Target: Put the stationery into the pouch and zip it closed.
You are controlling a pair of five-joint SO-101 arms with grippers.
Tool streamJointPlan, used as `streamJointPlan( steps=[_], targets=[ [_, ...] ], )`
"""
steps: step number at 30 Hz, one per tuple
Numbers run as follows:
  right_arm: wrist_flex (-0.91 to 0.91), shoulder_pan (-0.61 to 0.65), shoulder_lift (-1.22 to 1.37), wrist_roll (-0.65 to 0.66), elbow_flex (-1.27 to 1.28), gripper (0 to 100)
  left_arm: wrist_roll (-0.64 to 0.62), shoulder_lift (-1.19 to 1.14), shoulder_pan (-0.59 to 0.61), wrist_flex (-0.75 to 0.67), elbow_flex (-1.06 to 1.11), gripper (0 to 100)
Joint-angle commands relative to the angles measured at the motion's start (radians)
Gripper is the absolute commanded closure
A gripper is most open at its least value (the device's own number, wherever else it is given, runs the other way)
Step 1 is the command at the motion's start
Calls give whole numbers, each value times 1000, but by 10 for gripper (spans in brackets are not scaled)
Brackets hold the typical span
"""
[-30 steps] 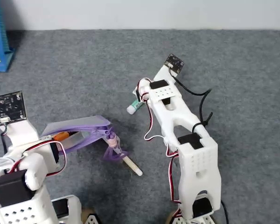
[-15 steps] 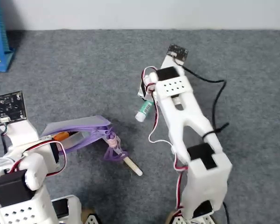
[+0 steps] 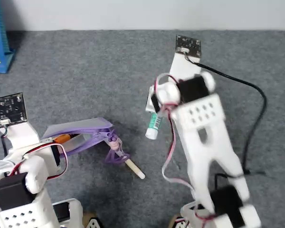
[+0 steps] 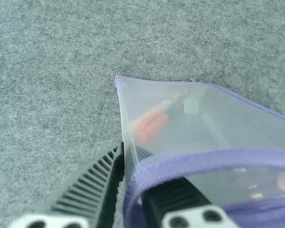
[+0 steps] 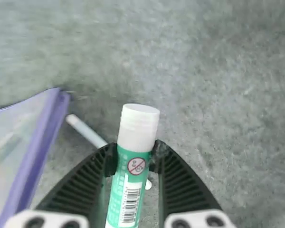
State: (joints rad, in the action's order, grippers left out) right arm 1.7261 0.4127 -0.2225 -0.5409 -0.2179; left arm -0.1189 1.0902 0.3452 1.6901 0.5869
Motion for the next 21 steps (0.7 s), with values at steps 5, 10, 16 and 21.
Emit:
streamJointPlan(
  steps=[5,10,16,21],
  targets=[
    [22,71,-272,100,-49,991,-6,-9,-2,5,-170,989],
    [19,111,-380,184,-49,991,-11,-9,-2,5,-208,989],
    [18,113,-512,255,-32,991,-12,-9,-2,11,-185,989],
    [-8,113,-676,307,121,991,-12,-9,-2,9,-150,989]
  ],
)
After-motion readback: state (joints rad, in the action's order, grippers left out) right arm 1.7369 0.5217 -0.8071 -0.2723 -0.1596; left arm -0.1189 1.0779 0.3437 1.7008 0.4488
